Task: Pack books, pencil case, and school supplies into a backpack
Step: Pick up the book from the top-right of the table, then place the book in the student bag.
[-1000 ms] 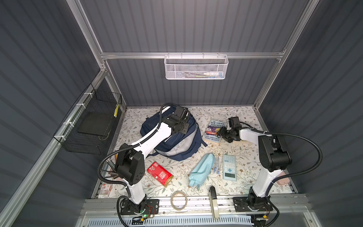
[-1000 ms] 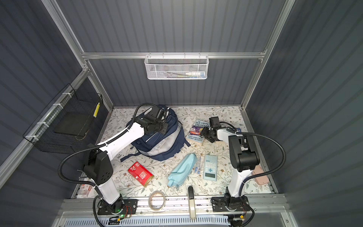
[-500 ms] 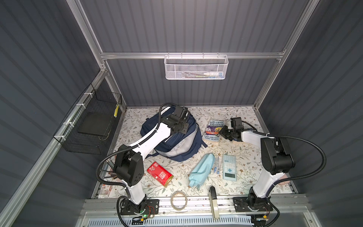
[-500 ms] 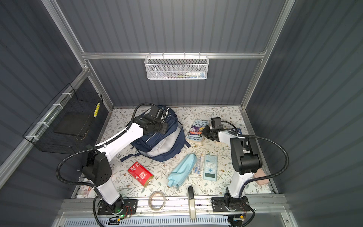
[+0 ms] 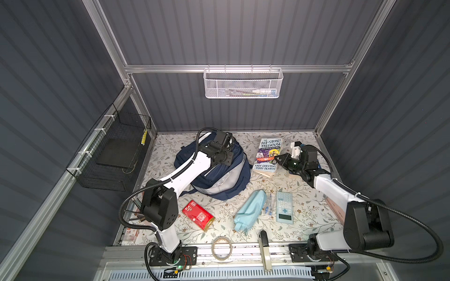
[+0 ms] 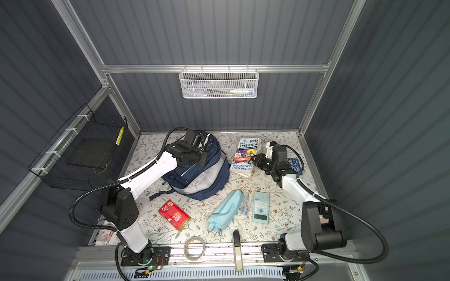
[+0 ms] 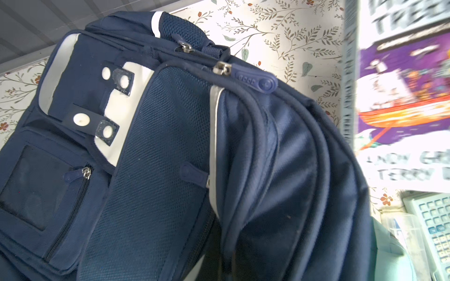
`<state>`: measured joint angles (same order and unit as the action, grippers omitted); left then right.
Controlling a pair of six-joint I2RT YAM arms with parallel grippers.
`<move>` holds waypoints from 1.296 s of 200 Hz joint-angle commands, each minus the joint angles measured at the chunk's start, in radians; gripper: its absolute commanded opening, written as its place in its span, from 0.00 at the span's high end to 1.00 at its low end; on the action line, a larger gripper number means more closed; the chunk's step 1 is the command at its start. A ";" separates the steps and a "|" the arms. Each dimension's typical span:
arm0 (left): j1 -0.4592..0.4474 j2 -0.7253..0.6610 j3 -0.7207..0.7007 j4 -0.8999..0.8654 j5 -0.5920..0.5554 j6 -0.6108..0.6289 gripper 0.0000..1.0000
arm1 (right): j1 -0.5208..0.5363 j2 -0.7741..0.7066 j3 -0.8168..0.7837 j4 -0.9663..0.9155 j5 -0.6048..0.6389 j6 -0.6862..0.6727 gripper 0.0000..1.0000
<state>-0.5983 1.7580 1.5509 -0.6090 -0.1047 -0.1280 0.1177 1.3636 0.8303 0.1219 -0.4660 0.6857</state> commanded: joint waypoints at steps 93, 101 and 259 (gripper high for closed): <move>0.017 0.041 0.210 -0.048 0.056 -0.039 1.00 | 0.331 0.102 -0.034 0.135 -0.010 0.237 1.00; 0.016 0.040 0.202 -0.041 0.076 -0.049 1.00 | 0.334 0.155 -0.017 0.195 -0.030 0.267 1.00; 0.000 -0.004 0.242 -0.077 0.188 -0.117 1.00 | 0.586 0.834 0.542 0.479 0.557 0.470 1.00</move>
<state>-0.5865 1.8088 1.7248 -0.7055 0.0334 -0.2161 0.6441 2.1532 1.3079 0.5007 -0.1196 1.1324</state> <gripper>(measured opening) 0.071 0.124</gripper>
